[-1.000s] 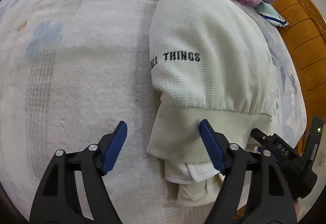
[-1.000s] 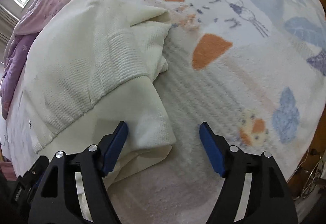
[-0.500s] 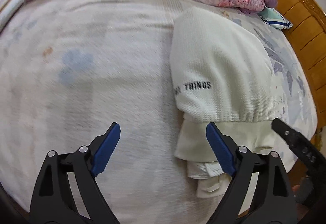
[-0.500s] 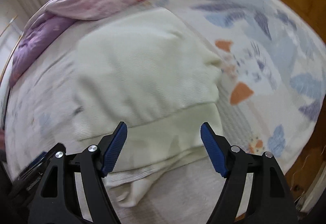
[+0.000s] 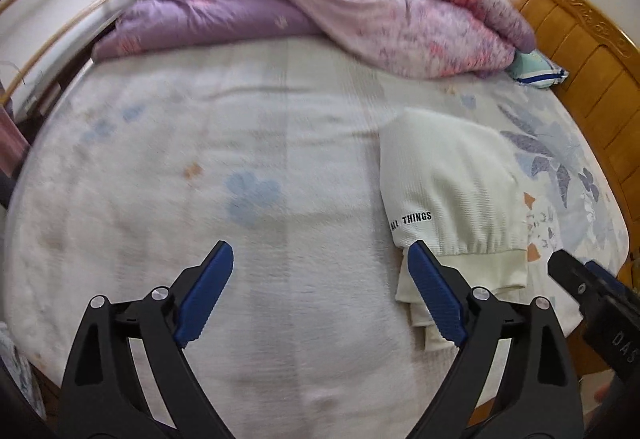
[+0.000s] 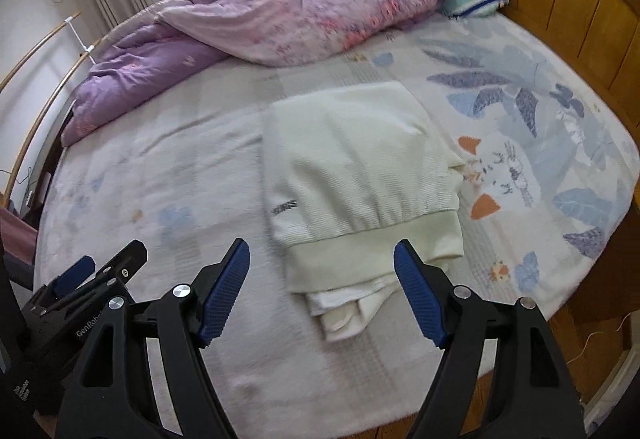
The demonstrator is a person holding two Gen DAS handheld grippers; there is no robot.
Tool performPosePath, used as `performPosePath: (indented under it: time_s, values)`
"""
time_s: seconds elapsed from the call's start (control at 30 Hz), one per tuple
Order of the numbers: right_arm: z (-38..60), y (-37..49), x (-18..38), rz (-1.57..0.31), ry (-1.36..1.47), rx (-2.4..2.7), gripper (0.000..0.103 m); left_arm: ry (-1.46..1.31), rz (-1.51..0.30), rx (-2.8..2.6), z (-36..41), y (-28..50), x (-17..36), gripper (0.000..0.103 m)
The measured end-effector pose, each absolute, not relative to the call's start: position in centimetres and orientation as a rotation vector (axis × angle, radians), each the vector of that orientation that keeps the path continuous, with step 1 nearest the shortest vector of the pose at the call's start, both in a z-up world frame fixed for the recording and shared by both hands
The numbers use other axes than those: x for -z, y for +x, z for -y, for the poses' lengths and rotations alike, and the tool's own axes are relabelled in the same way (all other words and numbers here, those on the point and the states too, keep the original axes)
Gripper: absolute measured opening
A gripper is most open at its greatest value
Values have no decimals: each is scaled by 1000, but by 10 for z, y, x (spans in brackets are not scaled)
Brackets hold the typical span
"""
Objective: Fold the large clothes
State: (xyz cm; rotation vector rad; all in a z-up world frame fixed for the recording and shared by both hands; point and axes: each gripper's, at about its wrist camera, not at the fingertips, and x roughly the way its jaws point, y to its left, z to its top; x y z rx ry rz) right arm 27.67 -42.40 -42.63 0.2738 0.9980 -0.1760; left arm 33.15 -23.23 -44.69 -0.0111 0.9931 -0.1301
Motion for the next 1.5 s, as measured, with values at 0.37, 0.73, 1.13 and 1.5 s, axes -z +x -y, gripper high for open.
performPosePath:
  time_s: [0.37, 0.73, 1.13, 1.5]
  values:
    - [337, 200, 314, -876, 224, 129, 80, 19, -895, 140, 150, 236, 335, 92]
    - [272, 108, 212, -770, 172, 99, 87, 23, -762, 135, 95, 129, 230, 92]
    - [268, 50, 203, -717, 150, 53, 87, -22, -692, 93, 92, 63, 198, 92]
    - [317, 2, 197, -666, 131, -23, 87, -10, -637, 23, 142, 6, 185, 92]
